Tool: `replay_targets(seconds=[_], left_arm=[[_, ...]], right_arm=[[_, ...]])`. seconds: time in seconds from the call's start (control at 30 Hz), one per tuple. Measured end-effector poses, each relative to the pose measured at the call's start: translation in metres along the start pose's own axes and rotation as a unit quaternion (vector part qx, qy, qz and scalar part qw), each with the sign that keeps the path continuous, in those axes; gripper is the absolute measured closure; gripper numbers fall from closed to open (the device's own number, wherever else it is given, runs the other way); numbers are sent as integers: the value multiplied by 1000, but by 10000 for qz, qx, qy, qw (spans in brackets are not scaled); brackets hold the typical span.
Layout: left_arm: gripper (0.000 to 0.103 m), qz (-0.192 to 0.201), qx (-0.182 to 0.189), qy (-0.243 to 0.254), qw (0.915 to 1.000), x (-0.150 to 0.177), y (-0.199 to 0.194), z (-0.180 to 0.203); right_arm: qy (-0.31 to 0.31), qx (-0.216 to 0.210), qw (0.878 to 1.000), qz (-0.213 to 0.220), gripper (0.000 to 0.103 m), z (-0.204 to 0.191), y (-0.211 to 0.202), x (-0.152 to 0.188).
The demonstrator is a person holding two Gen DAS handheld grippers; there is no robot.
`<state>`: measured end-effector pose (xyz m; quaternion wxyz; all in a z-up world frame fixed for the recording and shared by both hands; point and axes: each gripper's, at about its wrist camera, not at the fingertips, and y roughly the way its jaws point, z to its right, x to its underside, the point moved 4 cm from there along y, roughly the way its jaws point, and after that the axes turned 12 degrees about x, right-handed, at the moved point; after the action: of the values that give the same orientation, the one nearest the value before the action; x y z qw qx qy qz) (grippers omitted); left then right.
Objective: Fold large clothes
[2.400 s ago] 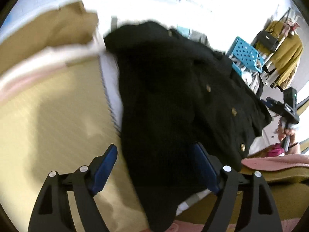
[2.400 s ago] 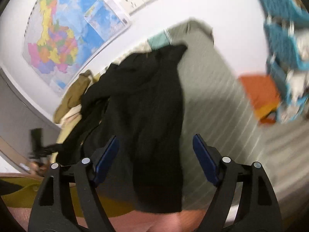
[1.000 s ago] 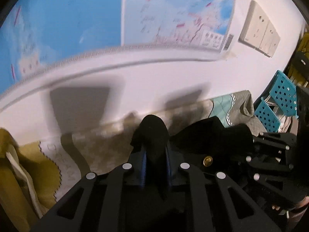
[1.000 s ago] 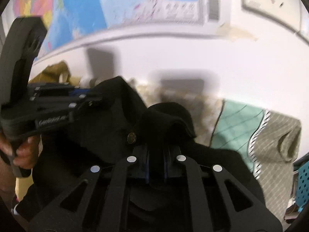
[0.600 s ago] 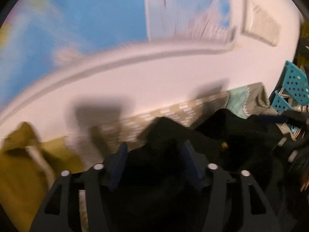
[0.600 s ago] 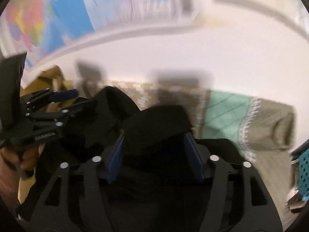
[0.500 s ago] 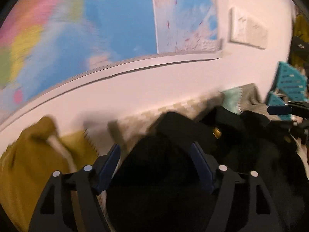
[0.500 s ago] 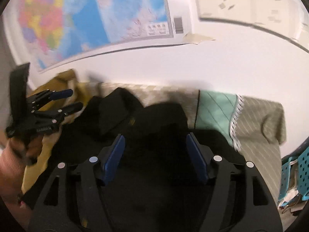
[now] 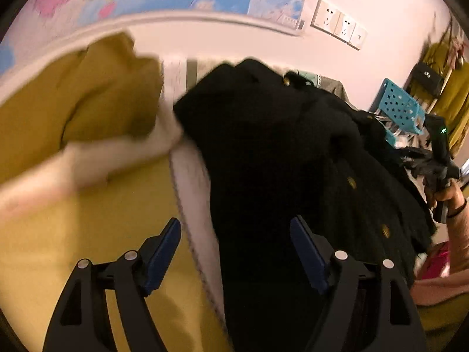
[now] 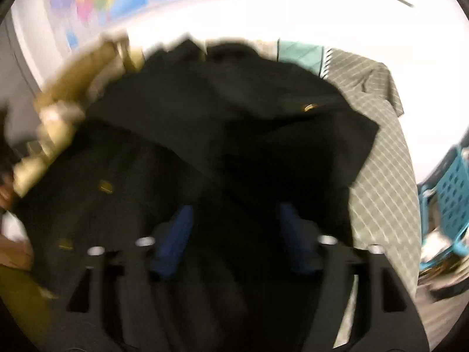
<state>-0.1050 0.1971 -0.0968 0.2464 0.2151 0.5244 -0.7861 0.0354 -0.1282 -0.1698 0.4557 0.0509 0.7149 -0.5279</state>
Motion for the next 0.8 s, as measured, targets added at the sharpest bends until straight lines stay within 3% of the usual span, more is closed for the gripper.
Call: replay_targets(seconds=[0.1, 0.27, 0.37, 0.57, 0.63, 0.8], left_arm=[[25, -26, 259, -272, 9993, 26, -8, -1], [23, -208, 843, -508, 9949, 56, -14, 2], [23, -309, 1098, -363, 9928, 66, -13, 10], [23, -680, 1344, -357, 9880, 81, -6, 20], [16, -711, 1549, -332, 9848, 85, -4, 26], [14, -720, 2050, -471, 9750, 94, -4, 37]], right_arm=[[558, -253, 9979, 232, 24, 25, -39, 11], [1602, -592, 9853, 44, 17, 74, -72, 65], [2108, -889, 9733, -153, 13, 89, -74, 96], [2143, -1250, 9678, -433, 13, 76, -69, 130], [2046, -1255, 9698, -434, 11, 68, -69, 135], [2109, -1650, 9625, -427, 10, 60, -72, 140]])
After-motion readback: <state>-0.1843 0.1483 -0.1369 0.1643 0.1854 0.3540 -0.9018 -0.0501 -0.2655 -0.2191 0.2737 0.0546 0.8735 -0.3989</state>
